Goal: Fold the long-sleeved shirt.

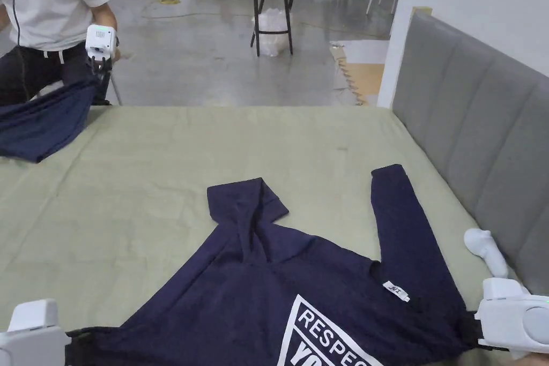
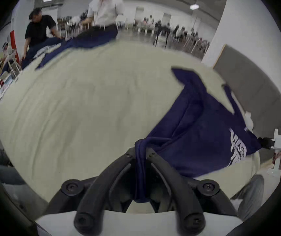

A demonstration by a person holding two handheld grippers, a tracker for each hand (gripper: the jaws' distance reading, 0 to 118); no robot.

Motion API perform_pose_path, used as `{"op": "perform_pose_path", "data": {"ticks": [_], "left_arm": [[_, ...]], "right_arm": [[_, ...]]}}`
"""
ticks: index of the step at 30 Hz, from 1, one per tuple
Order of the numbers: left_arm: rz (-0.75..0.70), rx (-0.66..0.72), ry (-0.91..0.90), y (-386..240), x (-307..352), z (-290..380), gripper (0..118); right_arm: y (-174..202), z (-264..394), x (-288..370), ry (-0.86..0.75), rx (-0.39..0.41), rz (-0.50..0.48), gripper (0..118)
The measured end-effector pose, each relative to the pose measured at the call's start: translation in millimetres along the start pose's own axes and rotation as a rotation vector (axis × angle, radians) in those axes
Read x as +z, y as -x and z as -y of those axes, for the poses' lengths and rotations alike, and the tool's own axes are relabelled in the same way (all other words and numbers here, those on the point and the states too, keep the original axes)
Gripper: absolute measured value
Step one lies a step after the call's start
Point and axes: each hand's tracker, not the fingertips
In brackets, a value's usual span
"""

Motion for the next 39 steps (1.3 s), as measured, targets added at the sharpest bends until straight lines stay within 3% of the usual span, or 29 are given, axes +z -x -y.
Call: {"op": "perform_pose_path", "data": {"ticks": [2,3,4,5,6,7,8,9,11,12,13,14,15,16,17,18,23,24,25,26,27,29,32,34,37,39], "left_arm": [[-0.03,-0.005,0.009,1,-8,5,14],[-0.04,0.004,-0.006,-2,-6,8,22],[-0.037,0.024,-0.027,-3,-2,6,39],[-0.043,0.026,-0.035,-5,1,3,80],[-0.044,0.006,-0.04,-7,6,-2,106],[-0.041,-0.015,-0.057,-11,13,-2,109],[-0.025,-0.036,-0.116,-15,30,-3,102],[0.0,-0.056,-0.16,-19,41,-10,100],[-0.018,-0.073,-0.144,-22,44,-16,94],[-0.036,-0.086,-0.14,-25,48,-18,78],[-0.038,-0.1,-0.148,-28,52,-19,42],[-0.039,-0.128,-0.168,-30,57,-19,7],[-0.043,-0.138,-0.18,-35,57,-18,7],[-0.065,-0.139,-0.226,-38,59,-19,6],[-0.062,-0.137,-0.189,-38,61,-20,4],[-0.048,-0.136,-0.181,-38,62,-21,4],[-0.083,-0.131,-0.196,-36,67,-18,7],[-0.093,-0.127,-0.189,-35,65,-17,25],[-0.107,-0.117,-0.168,-33,61,-16,59],[-0.122,-0.101,-0.13,-31,54,-16,104],[-0.129,-0.079,-0.096,-25,44,-17,109],[-0.08,-0.066,-0.158,-15,23,-13,104],[-0.179,-0.034,0.003,-7,-18,-8,104],[-0.163,-0.022,0.055,-2,-46,2,99],[-0.157,-0.056,0.119,-4,-64,14,64],[-0.128,-0.074,0.162,-10,-61,12,29]], "right_arm": [[0,4,-10,0.003,-0.001,0.001,8],[1,3,-12,0.009,-0.01,-0.006,11],[4,1,-8,0.008,-0.015,-0.008,25],[8,-1,0,-0.001,-0.009,-0.008,65],[12,-3,9,-0.036,0.01,0.009,97],[16,-6,17,-0.078,0.031,0.021,118],[23,-10,28,-0.138,0.057,0.036,117],[29,-15,45,-0.208,0.064,-0.014,116],[39,-24,59,-0.225,0.139,-0.003,115],[46,-29,66,-0.2,0.165,-0.004,113],[58,-30,75,-0.159,0.188,-0.007,104],[63,-32,79,-0.107,0.191,-0.041,79],[67,-30,85,-0.157,0.205,-0.083,79],[70,-29,88,-0.208,0.22,-0.101,66],[82,-30,90,-0.214,0.214,-0.077,12],[86,-30,88,-0.2,0.192,-0.049,0],[96,-33,90,-0.188,0.178,-0.083,0],[97,-33,89,-0.186,0.181,-0.076,0],[101,-34,94,-0.185,0.185,-0.07,0],[102,-33,93,-0.182,0.188,-0.07,0],[102,-32,91,-0.179,0.187,-0.075,0],[105,-32,93,-0.173,0.183,-0.084,0],[109,-27,86,-0.154,0.197,-0.093,0],[114,-27,85,-0.135,0.22,-0.11,0],[121,-31,81,-0.112,0.251,-0.114,0],[124,-39,77,-0.109,0.263,-0.106,0]]}}
